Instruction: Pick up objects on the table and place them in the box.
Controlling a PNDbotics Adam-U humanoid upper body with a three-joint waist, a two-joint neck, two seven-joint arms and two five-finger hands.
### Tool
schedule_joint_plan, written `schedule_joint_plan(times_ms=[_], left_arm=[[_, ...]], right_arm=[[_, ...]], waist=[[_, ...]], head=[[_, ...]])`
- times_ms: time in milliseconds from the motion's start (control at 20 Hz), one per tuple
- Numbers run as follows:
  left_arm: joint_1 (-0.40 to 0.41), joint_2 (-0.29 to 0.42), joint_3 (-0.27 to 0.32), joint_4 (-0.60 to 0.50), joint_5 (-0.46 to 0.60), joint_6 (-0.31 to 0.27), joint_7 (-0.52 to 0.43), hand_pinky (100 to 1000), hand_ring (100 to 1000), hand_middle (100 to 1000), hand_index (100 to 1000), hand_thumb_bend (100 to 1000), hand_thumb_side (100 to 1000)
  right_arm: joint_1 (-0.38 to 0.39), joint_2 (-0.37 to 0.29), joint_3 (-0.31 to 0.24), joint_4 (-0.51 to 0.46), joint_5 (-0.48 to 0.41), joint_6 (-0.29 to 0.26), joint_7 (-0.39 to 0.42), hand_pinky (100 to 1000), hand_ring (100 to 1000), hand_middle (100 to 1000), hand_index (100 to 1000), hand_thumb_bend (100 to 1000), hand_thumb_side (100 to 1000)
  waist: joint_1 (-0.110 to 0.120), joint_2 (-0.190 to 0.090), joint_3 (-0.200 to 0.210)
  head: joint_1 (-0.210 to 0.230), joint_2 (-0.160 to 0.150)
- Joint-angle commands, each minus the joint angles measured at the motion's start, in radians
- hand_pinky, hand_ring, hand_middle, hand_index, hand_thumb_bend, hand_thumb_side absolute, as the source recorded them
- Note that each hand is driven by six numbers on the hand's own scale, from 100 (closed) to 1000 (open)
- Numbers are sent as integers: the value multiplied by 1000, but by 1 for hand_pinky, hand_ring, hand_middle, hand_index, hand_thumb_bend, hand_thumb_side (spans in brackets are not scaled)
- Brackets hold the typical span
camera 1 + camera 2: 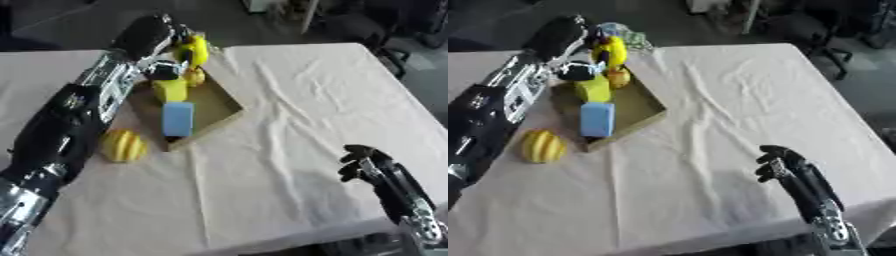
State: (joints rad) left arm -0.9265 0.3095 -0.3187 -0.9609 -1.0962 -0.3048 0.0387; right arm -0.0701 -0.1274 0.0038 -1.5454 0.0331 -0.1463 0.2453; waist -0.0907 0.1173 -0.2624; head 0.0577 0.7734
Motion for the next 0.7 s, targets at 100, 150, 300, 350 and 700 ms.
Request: schedule_joint_plan(times_ms=[100,150,300,350,700], left_arm=[[-8,-9,9,14,-21,-74,-68,580,476,452,624,100,195],[-6,-10,11,21,-28,-90,-83,587,484,463,635,100,195],[-2,-10,14,41,-48,-130,-129,662,602,625,766,100,197],[-3,-8,18,41,-49,-138,-144,675,617,656,787,100,197],[-5,33,47,-30,23,-128,-182,714,659,713,832,116,351]], right_arm=[[-11,-11,-2,-11,2,-1,5,520,561,585,764,100,655],[-10,-11,-2,-11,2,-1,5,520,561,585,764,100,656],[-9,-11,-3,-11,2,-1,4,520,561,585,765,100,659],[-9,-11,-4,-11,2,-1,4,520,561,585,765,100,659],[-9,-11,-8,-12,4,0,0,520,561,585,765,100,659]], waist=[[5,-11,-2],[5,-11,-2],[6,-10,-1],[7,-10,0],[10,-10,8]], head=[[-6,-3],[-7,-3],[-8,-3],[-9,-3],[-17,-3]])
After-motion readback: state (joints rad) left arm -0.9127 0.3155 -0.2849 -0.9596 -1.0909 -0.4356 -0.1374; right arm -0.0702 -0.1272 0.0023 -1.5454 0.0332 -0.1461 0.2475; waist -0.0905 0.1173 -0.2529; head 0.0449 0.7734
